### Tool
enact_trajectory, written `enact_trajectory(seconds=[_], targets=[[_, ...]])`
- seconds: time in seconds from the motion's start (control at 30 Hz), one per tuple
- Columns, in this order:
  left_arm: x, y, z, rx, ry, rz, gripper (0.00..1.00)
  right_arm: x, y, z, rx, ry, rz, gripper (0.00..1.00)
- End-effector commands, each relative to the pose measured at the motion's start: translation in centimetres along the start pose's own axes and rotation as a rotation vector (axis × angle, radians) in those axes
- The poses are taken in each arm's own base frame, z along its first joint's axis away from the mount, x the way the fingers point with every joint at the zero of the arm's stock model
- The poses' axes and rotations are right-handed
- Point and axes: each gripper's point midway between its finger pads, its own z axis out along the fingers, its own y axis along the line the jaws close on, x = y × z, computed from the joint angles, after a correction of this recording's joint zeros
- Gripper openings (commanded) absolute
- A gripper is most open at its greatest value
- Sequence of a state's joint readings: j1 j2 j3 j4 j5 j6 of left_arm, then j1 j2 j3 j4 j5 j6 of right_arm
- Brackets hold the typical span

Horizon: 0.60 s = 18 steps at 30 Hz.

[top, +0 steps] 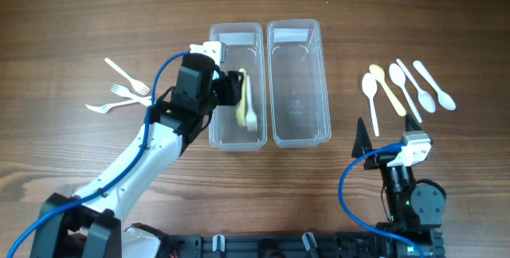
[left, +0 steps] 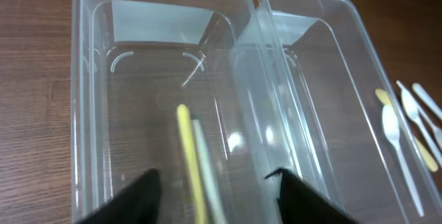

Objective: Pack container
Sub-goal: 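Carry the yellow fork into the left container and release it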

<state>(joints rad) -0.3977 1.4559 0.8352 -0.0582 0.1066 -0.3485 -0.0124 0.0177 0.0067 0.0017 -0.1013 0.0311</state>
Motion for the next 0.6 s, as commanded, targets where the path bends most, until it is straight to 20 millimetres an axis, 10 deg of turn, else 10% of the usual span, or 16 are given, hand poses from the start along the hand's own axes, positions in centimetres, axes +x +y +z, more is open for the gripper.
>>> enact_trajectory(seconds=[0.0,0.1,0.57], targets=[[-1.0,-1.0,-0.3,0.036,-0.026,0.004,0.69,-0.1,0.0,0.0,-0.002,-0.005,-0.005,1.0],[-2.1,-1.2,-0.9,0.04,-0.058,0.01,1.0,-0.1,0.0,0.0,-0.002,-0.005,-0.005,1.0],[-12.4,3.3,-12.5,-0.024,-0.448,-0.066,1.0,-0.1,0.0,0.0,-0.002,-0.005,-0.005,1.0]])
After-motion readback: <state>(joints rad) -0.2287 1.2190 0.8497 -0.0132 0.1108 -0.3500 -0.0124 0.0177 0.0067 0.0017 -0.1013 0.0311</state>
